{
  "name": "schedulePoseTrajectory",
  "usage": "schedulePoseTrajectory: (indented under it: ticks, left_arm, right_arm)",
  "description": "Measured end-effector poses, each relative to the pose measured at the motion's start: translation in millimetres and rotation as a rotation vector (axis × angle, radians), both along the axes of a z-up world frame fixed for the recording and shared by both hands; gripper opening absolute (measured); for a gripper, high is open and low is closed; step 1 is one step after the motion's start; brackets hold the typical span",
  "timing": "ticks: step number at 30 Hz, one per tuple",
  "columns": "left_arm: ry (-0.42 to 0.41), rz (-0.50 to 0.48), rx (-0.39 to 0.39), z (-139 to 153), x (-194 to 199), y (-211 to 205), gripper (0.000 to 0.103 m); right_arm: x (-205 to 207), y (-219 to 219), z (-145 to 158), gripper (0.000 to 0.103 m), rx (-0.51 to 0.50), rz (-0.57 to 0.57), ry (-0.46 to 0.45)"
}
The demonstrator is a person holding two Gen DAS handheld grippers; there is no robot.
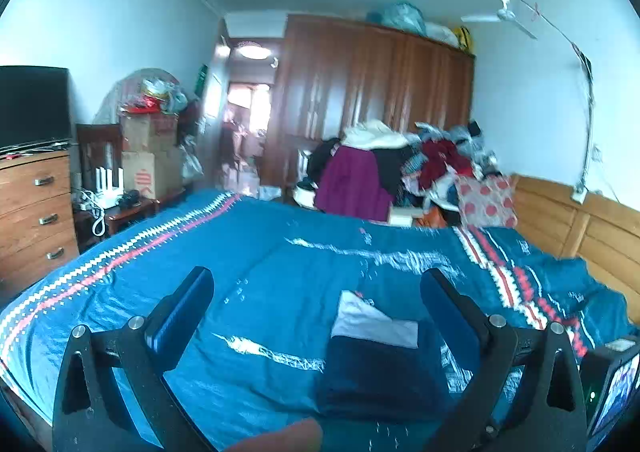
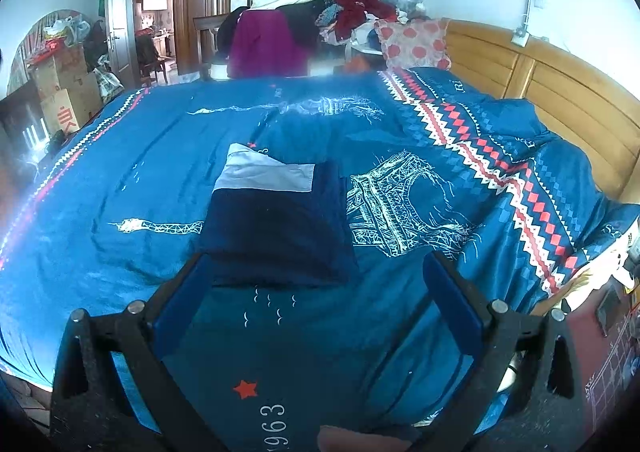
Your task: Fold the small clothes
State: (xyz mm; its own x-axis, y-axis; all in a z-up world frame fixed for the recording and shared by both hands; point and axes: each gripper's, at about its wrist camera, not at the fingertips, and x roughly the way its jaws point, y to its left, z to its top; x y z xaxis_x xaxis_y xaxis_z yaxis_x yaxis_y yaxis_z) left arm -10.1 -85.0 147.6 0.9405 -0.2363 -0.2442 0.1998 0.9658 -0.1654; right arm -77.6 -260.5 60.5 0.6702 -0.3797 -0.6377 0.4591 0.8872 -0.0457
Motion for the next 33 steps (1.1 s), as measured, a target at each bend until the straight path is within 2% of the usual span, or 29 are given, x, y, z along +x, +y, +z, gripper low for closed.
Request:
schedulePoseTrajectory:
  ticks: [2, 3, 4, 7, 10, 14, 21, 25, 33]
  left_arm:
    - [0.071, -0.059, -0.053, -7, 8, 4, 0.103]
    - [0.117, -0.095, -0.062, -11, 13, 3, 0.103]
    - [0.131, -0.090, -0.043, -14, 15, 1, 0.103]
    - [0.097, -0.026, 0.015, -17, 11, -2, 0.103]
    - [0.155, 0.018, 0.080, -21, 21, -7, 0.103]
    - [0.209, 0.050, 0.124, -32, 31, -4, 0.103]
    - [0.269, -0.014, 0.198, -61, 42, -17, 0.103]
    - [0.275, -0.073, 0.233, -68, 40, -32, 0.103]
    - [0.312, -0.111, 0.254, -73, 39, -43, 0.103]
  right_arm:
    - [0, 0, 0, 0.103, 0.002, 0.001, -0.001]
    - [1, 0, 1, 0.103, 0.004, 0.003, -0.003]
    - [1, 1, 1, 0.103, 0.005, 0.005, -0.004]
    - [1, 4, 1, 0.103, 0.004, 0.015, -0.007]
    - [0, 3, -2, 0.103, 0.004, 0.017, 0.000]
    - [0, 0, -2, 0.103, 0.012, 0.010, 0.000]
    - [2, 1, -5, 0.103, 0.016, 0.017, 0.017]
    - [4, 3, -8, 0.103, 0.020, 0.018, 0.025]
    - [3, 2, -8, 0.103, 0.020, 0.012, 0.024]
